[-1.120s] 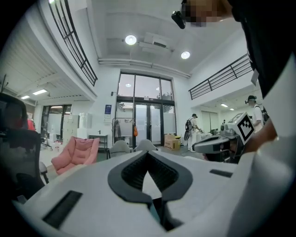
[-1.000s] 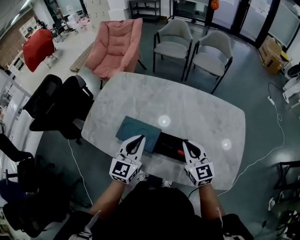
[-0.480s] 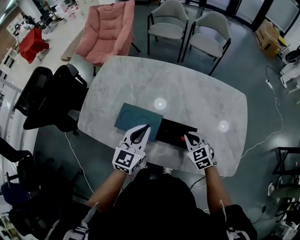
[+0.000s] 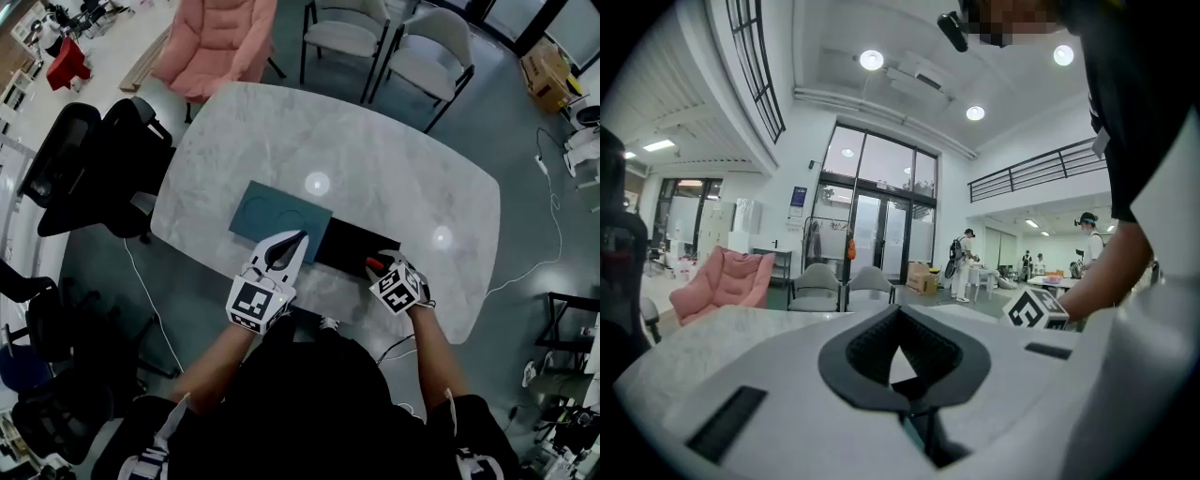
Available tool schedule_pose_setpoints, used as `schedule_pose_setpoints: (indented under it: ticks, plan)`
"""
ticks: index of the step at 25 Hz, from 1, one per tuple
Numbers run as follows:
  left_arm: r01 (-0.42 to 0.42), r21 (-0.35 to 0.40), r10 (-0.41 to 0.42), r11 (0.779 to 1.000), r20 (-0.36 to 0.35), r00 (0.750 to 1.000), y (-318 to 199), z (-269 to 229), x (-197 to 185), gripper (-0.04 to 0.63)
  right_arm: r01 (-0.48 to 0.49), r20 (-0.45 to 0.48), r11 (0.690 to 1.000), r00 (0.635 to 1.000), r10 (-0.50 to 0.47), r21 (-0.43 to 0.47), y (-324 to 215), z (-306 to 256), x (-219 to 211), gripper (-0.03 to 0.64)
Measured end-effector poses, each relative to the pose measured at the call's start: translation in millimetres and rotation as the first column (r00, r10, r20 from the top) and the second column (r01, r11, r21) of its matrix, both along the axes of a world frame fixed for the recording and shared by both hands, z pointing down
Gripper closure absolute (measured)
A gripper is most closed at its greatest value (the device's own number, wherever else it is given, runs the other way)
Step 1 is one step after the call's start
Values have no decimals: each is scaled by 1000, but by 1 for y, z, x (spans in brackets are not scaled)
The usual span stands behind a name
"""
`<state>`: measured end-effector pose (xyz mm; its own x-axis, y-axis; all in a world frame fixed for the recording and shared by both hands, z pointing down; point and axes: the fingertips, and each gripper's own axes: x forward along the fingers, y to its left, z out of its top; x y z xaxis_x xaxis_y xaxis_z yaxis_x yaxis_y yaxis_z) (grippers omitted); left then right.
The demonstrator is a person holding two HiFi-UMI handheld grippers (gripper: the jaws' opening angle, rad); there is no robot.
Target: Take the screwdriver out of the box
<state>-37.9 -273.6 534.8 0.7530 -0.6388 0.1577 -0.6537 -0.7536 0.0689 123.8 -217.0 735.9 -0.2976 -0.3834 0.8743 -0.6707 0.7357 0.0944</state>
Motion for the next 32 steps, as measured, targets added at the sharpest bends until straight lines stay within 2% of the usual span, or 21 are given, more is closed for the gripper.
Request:
schedule_pose_setpoints:
  ticks: [3, 6, 10, 14, 19, 26, 29, 32]
  plan:
    - [-8, -3, 8, 1000, -7, 1000, 0, 1, 0, 591, 57, -111, 997, 992, -61, -46, 2, 18, 0, 466]
    - [-6, -7, 6, 1000, -13, 1000, -1, 2, -3, 591, 76, -165, 990, 982, -95, -119, 3, 32, 0, 466]
    - [-3, -8, 2, 1000, -34, 999, -3, 3, -8, 592, 49, -188, 984, 979, -81, -170, 1, 43, 3, 477]
    - [7, -8, -8, 1000, -52, 999, -6, 3, -15, 592, 62, -205, 976, 973, -105, -209, 7, 51, -2, 494]
    - [15, -8, -15, 1000, -63, 998, -10, 3, -19, 591, 69, -219, 973, 968, -118, -222, 7, 56, -2, 502]
    - [8, -4, -8, 1000, -72, 997, -6, 2, -18, 591, 49, -213, 981, 973, -89, -186, 5, 53, -1, 503]
    - [10, -2, -10, 1000, -71, 997, -4, 1, -18, 592, 29, -182, 993, 982, -50, -117, 2, 38, -2, 503]
    - [10, -4, -11, 1000, -71, 997, -3, -1, -17, 591, 3, -138, 1000, 990, -4, -4, -4, 10, -6, 503]
